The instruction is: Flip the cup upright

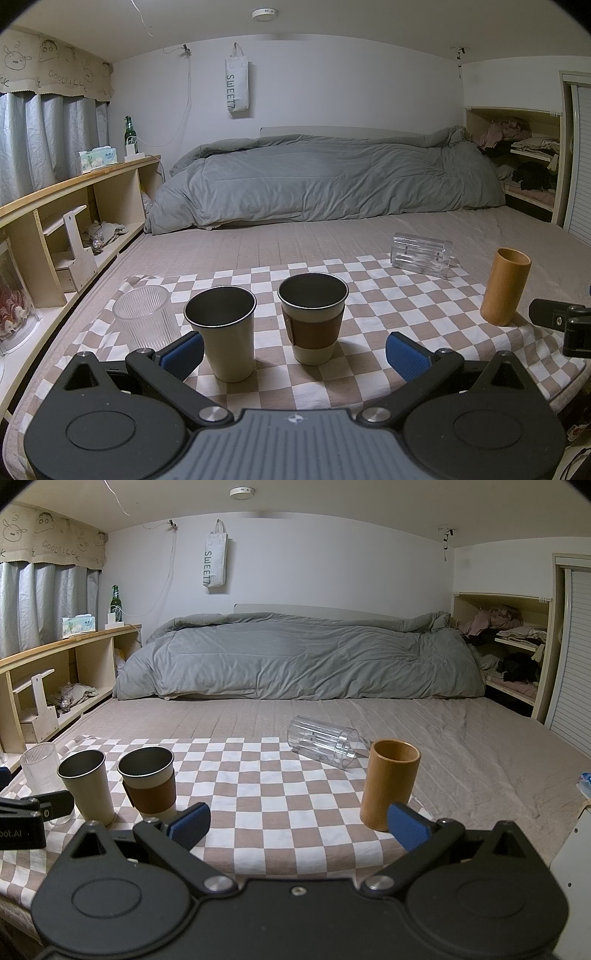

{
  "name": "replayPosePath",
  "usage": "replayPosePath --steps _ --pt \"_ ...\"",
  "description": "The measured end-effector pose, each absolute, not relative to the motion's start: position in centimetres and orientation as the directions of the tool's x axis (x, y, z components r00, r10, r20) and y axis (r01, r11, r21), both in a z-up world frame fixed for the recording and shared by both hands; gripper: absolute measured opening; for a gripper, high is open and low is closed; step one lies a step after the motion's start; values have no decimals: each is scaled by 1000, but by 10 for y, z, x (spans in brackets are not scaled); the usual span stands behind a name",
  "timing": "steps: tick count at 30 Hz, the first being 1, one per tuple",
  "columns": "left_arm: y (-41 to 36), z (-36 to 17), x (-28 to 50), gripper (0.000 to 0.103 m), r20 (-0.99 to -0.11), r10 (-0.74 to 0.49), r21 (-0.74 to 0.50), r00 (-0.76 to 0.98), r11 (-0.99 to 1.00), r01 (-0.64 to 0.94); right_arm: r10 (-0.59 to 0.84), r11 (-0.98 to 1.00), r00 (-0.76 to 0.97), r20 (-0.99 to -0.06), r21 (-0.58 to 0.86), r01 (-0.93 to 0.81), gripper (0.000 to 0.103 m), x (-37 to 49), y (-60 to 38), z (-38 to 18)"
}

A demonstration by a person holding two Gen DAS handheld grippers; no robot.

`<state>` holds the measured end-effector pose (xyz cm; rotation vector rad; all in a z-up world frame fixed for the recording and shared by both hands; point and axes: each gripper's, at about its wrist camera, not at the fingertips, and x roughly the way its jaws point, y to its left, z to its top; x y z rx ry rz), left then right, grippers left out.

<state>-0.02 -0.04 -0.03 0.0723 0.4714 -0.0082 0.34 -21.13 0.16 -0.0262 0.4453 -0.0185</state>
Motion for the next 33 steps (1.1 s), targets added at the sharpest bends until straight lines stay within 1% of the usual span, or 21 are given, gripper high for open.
replayPosePath --steps 17,23,27,33 --pt "-7 2 -3 103 -454 -1 60 891 998 32 -11 1000 903 -428 -20 3 103 6 -210 3" --pt "-6 0 7 103 -458 -22 53 889 997 52 20 999 889 -457 -16 -31 103 18 -214 10" --pt "-8 -4 16 103 -461 -28 59 887 996 62 20 997 885 -465 -55 -51 103 44 -212 12" --pt "-5 -10 32 103 -484 -37 47 874 997 69 7 971 904 -427 -213 -108 103 106 -203 9"
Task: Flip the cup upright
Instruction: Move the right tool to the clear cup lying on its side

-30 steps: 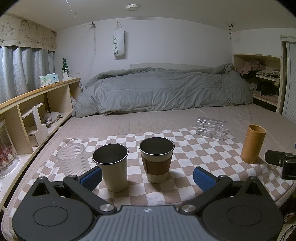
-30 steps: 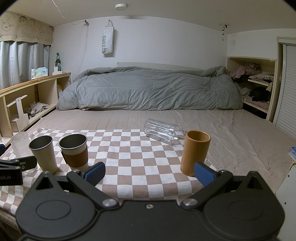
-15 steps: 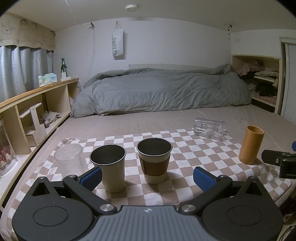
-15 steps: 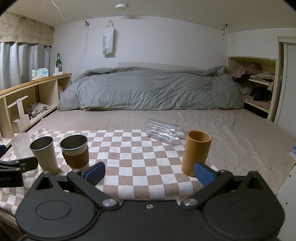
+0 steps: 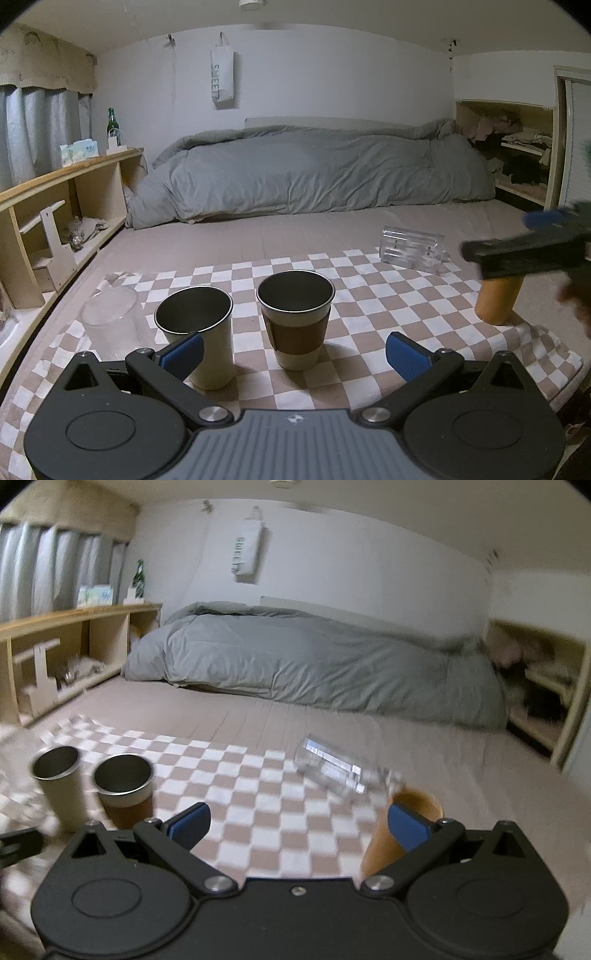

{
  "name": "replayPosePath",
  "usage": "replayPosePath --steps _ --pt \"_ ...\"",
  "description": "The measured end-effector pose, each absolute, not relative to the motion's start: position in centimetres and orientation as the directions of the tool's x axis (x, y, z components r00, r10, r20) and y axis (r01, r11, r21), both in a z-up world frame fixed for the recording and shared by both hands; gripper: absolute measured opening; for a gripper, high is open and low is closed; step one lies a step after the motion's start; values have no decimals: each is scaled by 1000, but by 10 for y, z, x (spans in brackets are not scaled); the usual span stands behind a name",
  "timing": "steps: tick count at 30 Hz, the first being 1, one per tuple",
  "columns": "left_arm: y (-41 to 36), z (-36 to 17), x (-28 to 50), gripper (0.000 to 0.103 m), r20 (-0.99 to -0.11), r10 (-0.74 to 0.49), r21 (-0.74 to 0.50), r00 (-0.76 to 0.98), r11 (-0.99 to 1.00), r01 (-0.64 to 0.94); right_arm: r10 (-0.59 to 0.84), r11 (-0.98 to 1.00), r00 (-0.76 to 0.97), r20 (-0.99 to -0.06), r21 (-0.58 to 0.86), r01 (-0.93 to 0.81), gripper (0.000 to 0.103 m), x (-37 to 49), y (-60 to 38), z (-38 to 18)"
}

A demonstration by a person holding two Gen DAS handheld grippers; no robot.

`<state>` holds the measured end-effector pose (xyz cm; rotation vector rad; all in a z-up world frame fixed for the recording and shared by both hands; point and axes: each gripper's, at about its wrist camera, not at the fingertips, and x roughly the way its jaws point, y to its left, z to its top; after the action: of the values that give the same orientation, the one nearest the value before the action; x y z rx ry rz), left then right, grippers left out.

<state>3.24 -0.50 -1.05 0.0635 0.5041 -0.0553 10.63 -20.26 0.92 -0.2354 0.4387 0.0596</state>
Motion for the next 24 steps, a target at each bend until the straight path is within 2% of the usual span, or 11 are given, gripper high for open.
replayPosePath --steps 5,13,20,24 --pt "3 -15 44 103 -502 -36 31 864 998 60 -8 925 893 -451 -342 -164 103 183 -195 -5" --pt "25 -20 60 103 -521 -22 -1 853 1000 26 -42 753 828 -560 -562 -342 103 308 -168 -30" --pt "40 -23 73 103 -534 -42 -46 844 999 20 -142 576 683 -716 -621 -531 103 394 -153 -58" --pt "47 -25 77 103 -538 -49 -61 841 998 19 -253 517 636 -729 -658 -547 103 426 -153 -83"
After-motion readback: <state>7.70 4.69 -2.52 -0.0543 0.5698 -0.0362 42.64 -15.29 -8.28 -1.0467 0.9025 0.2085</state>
